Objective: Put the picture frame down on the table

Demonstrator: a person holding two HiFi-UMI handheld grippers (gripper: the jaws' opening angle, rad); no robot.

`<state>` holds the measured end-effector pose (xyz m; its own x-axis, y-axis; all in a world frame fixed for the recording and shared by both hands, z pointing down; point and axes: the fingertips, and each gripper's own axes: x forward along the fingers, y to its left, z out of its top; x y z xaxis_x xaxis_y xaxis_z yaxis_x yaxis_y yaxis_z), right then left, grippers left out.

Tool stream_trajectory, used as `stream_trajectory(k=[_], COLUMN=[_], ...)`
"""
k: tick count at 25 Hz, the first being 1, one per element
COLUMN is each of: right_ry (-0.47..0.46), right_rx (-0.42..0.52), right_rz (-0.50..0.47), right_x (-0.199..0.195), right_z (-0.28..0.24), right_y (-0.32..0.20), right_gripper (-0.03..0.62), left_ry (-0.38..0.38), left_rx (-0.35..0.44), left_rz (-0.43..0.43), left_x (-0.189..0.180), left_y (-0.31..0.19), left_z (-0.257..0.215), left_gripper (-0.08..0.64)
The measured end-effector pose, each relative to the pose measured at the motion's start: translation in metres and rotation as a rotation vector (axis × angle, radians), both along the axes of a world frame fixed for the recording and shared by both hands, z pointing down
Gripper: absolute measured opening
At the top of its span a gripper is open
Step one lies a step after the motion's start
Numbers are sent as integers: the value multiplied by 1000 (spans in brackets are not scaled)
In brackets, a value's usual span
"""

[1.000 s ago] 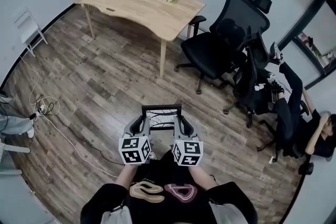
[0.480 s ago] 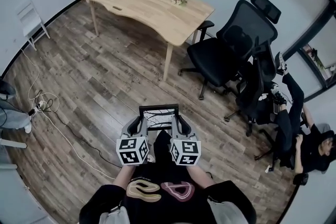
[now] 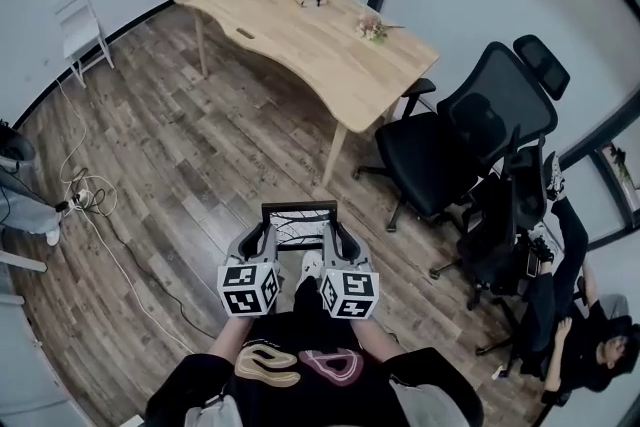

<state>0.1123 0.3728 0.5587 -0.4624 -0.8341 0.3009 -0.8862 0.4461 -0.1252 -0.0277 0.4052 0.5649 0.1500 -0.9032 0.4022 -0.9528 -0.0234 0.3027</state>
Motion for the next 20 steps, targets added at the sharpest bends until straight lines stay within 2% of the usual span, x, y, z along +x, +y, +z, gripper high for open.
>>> stream_trajectory(k=[10, 15, 20], right_ry=[8, 14, 14], right_rx=[17, 9, 10], right_rz=[-84, -120, -115], right_x=[10, 22, 35], right_z=[-11, -10, -8], right_y=[-156, -210, -248], right_gripper=[74, 75, 75], left_ry=[-6, 11, -18], left_rx=[12, 2, -1], left_rz=[-78, -105, -96], left_x=[14, 27, 39], left_y=[-143, -195, -236], left_z=[-13, -8, -5], left_gripper=[80, 80, 80])
